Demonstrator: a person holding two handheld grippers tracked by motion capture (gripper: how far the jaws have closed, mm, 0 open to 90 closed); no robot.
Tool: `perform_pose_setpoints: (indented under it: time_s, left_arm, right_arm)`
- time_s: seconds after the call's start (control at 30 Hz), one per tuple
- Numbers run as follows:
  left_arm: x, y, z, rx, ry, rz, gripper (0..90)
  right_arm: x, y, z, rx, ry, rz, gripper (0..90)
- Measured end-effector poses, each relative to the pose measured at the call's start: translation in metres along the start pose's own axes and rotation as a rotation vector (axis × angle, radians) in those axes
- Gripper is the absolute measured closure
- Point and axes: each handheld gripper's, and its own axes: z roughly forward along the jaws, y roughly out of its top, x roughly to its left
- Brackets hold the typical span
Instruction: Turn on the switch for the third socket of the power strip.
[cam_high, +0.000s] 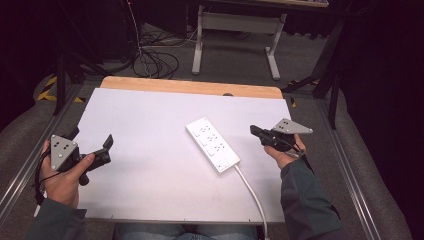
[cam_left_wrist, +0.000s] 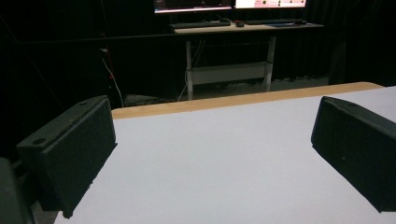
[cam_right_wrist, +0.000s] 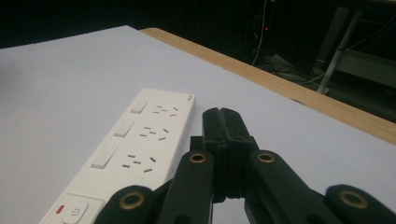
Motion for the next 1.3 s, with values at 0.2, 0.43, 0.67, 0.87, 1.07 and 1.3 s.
perform_pose_setpoints:
  time_s: [0.2, 0.43, 0.67, 0.87, 1.07, 1.3]
  left_arm:
    - [0.0, 0.0, 0.0, 0.002, -0.002, -0.001, 0.4]
    - [0.0, 0.0, 0.0, 0.004, -0.004, 0.001, 0.4]
    - [0.0, -0.001, -0.001, 0.006, -0.003, 0.002, 0.5]
    - [0.0, -0.001, -0.001, 0.008, -0.003, 0.005, 0.5]
    - [0.001, -0.001, -0.001, 0.006, 0.002, -0.003, 0.6]
    - [0.001, -0.001, -0.001, 0.008, -0.001, 0.003, 0.6]
  right_arm:
    - [-0.001, 0.003, 0.009, 0.016, 0.002, -0.008, 90.0]
    - [0.001, 0.008, 0.019, 0.017, 0.018, -0.013, 90.0]
    - [0.004, 0.012, 0.03, 0.025, 0.031, -0.026, 90.0]
    - [0.006, 0.013, 0.039, 0.039, 0.04, -0.037, 90.0]
    - [0.007, 0.016, 0.047, 0.046, 0.052, -0.038, 90.0]
    - [0.011, 0.019, 0.053, 0.051, 0.065, -0.052, 90.0]
